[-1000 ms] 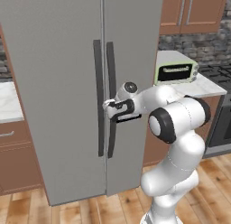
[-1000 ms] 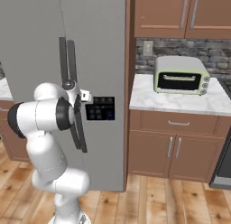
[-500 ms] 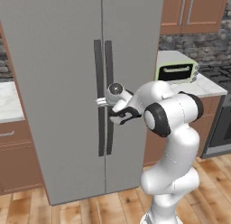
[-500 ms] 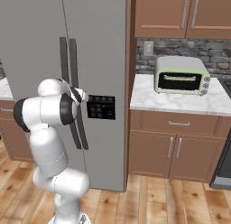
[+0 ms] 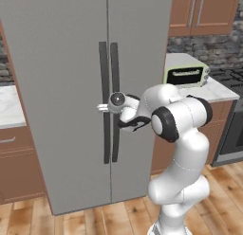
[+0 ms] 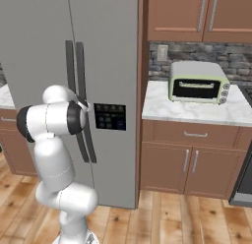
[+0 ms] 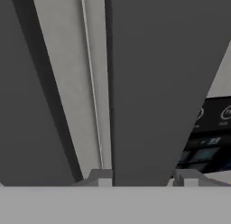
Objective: Store the kebab skewer in the freezer for long-term storage. Close the freezer door after placing the cooked food.
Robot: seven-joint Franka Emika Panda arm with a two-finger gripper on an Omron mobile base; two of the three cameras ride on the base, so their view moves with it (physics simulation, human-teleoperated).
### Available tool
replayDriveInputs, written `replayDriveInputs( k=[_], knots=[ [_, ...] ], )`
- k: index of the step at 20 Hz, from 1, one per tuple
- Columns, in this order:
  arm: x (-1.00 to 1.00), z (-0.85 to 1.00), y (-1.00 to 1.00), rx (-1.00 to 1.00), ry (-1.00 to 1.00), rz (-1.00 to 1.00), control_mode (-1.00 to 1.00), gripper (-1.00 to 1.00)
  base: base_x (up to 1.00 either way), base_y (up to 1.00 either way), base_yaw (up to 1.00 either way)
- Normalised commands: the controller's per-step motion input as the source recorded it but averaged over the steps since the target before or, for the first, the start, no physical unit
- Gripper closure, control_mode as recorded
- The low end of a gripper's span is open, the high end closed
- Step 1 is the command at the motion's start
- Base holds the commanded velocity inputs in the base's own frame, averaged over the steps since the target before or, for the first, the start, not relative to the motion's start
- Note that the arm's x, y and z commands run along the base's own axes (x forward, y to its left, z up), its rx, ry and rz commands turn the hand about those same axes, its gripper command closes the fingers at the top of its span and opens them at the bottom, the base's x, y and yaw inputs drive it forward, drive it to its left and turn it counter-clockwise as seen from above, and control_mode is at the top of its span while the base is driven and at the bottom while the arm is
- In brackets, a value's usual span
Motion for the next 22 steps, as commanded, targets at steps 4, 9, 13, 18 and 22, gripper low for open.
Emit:
replayDriveInputs(
  k=[4, 9, 13, 18, 22],
  knots=[
    [0.40, 0.00, -0.28, 0.00, 0.00, 0.00, -1.00, -1.00, 0.00, 0.00, 0.00],
    [0.36, 0.00, -0.38, 0.00, 0.00, 0.00, -1.00, -1.00, 0.00, 0.00, 0.00],
    [0.42, 0.00, -0.47, 0.00, 0.01, 0.00, -1.00, -1.00, 0.00, 0.00, 0.00],
    [0.44, 0.00, -0.44, 0.00, 0.00, 0.00, -1.00, -1.00, 0.00, 0.00, 0.00],
    [0.50, 0.00, -0.35, 0.00, 0.00, 0.00, -1.00, -1.00, 0.00, 0.00, 0.00]
  ],
)
